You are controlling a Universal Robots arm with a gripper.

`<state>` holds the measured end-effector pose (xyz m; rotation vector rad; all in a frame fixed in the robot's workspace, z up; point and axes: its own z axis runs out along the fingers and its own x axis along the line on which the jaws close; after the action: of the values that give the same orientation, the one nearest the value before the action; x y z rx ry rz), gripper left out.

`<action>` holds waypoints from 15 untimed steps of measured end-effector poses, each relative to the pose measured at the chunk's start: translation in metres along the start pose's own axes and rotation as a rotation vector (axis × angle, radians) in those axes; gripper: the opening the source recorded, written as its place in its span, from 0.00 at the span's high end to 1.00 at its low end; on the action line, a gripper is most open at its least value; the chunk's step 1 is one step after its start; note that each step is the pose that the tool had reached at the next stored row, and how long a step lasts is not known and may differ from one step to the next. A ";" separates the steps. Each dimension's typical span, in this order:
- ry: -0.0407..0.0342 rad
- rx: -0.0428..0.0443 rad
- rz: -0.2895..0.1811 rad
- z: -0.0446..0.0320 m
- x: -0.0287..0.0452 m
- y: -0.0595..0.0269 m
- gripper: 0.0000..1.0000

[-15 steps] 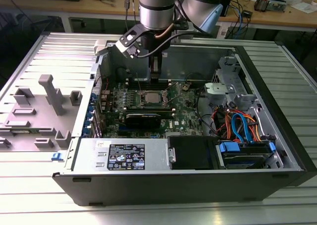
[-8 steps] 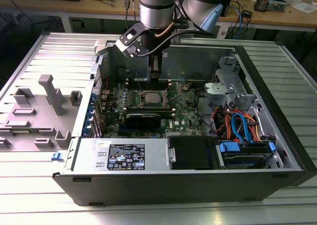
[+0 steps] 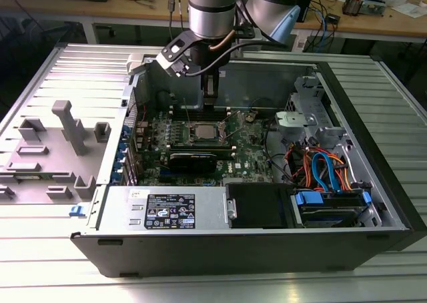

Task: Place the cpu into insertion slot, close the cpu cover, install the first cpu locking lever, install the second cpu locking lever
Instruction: 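Close the cpu cover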

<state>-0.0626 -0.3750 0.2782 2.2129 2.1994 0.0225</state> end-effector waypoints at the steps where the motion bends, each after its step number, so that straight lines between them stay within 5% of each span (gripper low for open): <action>1: 0.0001 -0.0001 0.000 0.0001 0.0000 0.0003 0.89; 15: 0.0000 0.0000 0.000 -0.0024 0.0000 0.0017 0.89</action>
<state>-0.0610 -0.3750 0.2807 2.2131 2.1993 0.0226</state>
